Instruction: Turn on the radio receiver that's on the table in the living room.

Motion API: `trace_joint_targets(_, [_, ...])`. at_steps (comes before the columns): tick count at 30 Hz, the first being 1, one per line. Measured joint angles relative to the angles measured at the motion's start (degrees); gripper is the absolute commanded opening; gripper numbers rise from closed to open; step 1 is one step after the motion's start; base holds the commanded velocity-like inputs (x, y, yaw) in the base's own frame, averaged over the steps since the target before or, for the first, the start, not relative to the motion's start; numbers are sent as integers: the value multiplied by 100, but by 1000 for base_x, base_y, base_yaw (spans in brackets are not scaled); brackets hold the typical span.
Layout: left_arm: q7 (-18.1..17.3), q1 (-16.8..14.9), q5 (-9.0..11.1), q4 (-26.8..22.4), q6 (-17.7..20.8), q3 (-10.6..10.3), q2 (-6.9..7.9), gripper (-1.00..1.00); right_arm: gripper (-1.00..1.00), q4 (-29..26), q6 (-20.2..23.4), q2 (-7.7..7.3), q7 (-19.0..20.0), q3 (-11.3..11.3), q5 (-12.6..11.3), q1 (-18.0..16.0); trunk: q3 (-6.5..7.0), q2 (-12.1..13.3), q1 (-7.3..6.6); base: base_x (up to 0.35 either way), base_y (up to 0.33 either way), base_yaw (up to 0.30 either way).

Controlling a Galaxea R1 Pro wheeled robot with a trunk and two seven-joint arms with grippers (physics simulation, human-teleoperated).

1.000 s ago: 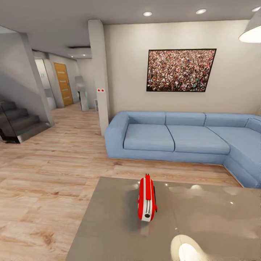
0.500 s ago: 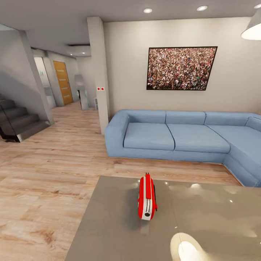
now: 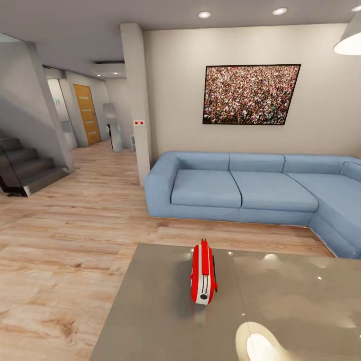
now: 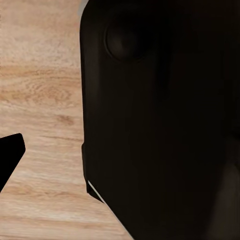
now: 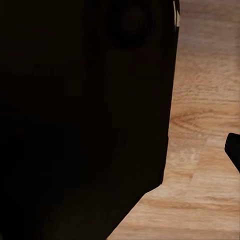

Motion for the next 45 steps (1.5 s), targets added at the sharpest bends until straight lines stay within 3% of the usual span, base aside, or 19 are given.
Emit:
trace_joint_targets(3, [-6,0,238,-17,0,-3,-4,100,100,0,0,11,0,0,0,0,0,0,0,0,0,0])
trace_joint_targets(5, [-11,0,294,-44,4,-6,-5,100,100,0,0,13,-3,0,0,0,0,0,0,0,0,0])
trace_joint_targets(14, [-17,0,351,-81,17,-9,-13,100,100,0,-2,-4,-21,0,0,0,0,0,0,0,0,0])
trace_joint_targets(45, [-26,0,361,-84,42,-9,2,100,100,0,-7,4,-60,-2,-2,0,525,1242,-680,0,0,0])
